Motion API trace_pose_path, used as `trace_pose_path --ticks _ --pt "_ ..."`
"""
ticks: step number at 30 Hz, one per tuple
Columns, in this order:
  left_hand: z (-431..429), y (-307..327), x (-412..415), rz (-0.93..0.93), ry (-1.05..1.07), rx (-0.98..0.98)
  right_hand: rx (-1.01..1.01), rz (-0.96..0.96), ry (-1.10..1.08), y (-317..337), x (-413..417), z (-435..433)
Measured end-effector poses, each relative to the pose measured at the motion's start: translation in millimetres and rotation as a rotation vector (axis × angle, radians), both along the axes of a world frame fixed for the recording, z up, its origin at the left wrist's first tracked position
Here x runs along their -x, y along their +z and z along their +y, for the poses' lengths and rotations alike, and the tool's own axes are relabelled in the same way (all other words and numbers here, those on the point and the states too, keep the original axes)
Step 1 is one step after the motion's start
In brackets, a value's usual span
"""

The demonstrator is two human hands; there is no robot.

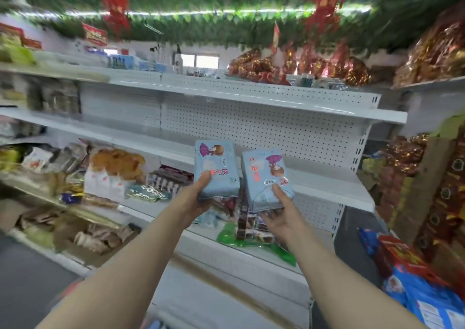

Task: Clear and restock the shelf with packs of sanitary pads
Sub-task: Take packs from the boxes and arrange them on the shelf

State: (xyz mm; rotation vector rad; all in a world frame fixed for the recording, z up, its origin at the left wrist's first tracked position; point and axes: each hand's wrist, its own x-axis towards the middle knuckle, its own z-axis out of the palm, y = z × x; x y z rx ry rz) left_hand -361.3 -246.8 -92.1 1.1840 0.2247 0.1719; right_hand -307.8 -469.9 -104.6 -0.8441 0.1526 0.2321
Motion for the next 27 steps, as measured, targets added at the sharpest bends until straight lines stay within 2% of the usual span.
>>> trace_pose_path --ticks 7,15,23,27 --pt "149.5 17.3 -11.3 0.005 0.064 0.018 -0.007 -0.019 0.008 16.4 -29.0 153.7" --pt "249.7 -1.6 -51.5 -0.009 0.083 0.094 0.080 -0.061 -0.009 18.9 -72.5 251.5" --pt "344.1 -14.0 -147.3 -0.006 0.053 0.063 0.213 -0.133 -0.058 22.1 -189.6 333.3" --pt "391.7 -0.4 -205.7 0.008 0.016 0.031 0.236 -0.089 -0.080 28.1 -258.0 381.7"
